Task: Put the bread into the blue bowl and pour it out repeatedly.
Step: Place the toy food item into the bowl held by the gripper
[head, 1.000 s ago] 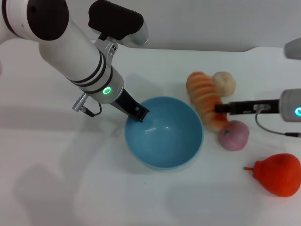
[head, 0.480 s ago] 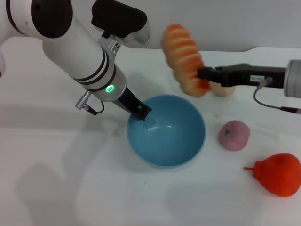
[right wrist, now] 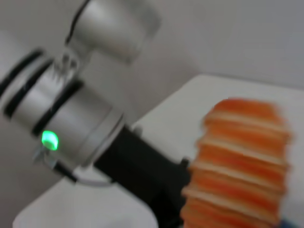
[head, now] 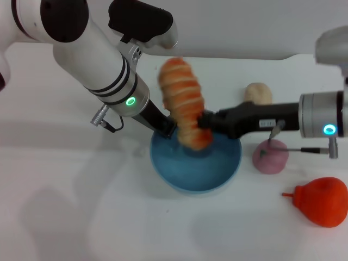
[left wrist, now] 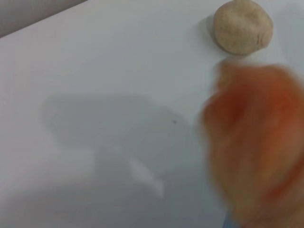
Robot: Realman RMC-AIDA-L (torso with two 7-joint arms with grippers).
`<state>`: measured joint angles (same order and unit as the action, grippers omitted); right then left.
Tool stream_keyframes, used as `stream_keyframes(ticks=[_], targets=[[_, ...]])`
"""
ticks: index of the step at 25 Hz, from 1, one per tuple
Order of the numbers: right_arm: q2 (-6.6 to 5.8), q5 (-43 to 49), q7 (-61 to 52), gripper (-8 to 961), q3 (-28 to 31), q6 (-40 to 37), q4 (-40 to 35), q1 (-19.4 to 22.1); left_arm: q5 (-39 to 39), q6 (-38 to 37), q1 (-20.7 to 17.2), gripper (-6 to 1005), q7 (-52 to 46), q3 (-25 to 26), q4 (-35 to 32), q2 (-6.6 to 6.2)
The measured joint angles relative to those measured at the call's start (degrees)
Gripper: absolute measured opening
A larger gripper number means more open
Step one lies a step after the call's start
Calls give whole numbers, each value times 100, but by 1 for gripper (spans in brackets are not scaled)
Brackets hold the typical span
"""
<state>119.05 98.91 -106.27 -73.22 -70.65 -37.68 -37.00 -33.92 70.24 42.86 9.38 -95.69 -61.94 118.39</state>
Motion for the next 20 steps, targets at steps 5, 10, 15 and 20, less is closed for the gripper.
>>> stream_keyframes(ticks=[5, 10, 15, 20], targets=[[2, 29, 179, 84, -173, 70, 114, 12, -21, 3, 51, -1, -9, 3, 0, 0], [1, 35, 187, 94, -184, 137, 123, 6, -110, 4, 82, -1, -13, -15, -2, -6], [-19, 38, 190, 176, -188, 137, 127, 32, -117, -10, 76, -1, -15, 7, -3, -19], [-29, 48, 190, 318, -150, 89, 95, 156, -114, -51, 65, -1, -15, 8, -3, -25]])
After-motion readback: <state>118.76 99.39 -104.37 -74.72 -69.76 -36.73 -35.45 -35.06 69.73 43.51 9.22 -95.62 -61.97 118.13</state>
